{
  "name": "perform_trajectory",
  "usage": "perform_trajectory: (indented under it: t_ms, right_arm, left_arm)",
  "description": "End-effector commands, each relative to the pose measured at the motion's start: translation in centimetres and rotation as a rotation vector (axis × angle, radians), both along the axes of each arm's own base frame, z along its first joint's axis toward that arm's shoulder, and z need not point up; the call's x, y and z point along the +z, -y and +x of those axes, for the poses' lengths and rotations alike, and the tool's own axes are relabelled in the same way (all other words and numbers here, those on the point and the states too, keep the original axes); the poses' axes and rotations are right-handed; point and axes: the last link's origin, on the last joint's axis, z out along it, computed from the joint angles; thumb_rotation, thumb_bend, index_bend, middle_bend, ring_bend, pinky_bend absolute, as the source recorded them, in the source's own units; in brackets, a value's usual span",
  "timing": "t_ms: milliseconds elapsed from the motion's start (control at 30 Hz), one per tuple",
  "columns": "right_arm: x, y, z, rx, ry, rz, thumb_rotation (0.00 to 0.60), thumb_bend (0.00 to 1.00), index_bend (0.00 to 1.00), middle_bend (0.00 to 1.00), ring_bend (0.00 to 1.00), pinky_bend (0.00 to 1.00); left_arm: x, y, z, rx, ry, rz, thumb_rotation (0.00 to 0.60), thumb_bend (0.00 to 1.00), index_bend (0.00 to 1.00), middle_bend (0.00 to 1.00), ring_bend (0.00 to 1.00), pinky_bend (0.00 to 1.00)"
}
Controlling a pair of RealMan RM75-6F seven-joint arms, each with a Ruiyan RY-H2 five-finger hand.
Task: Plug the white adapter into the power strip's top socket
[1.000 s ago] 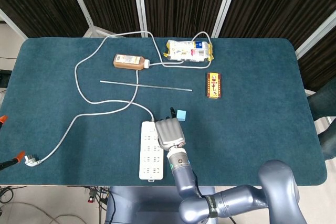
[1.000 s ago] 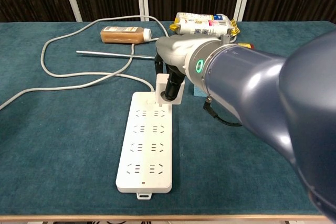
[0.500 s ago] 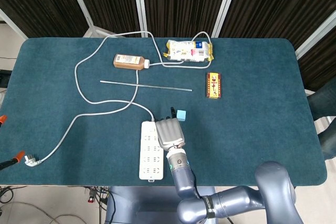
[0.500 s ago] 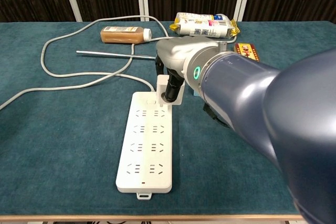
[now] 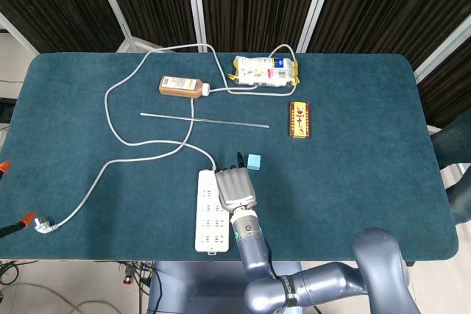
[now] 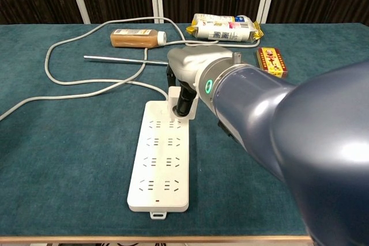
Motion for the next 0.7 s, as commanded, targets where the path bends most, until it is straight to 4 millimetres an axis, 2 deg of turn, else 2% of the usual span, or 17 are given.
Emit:
perform_trajectory:
  t_ms: [33, 700]
  right_arm:
    - [-0.12, 0.06, -0.13, -0.003, -0.003, -0.001, 0.6, 0.56, 0.65, 0.55, 0.39, 0.04]
    - [-0.92, -0.3, -0.09, 0.007, -0.006, 0.009, 0.6, 0.56, 0.65, 0.55, 0.39, 0.04]
  left_arm:
    - [0.02, 0.01, -0.01, 0.0, 0.0, 0.002, 0.6, 0.12, 0.11, 0.0, 0.0, 0.0]
    - [0.05, 0.0, -0.01, 0.004, 0.0, 0.004, 0.6, 0.12, 0.11, 0.0, 0.0, 0.0]
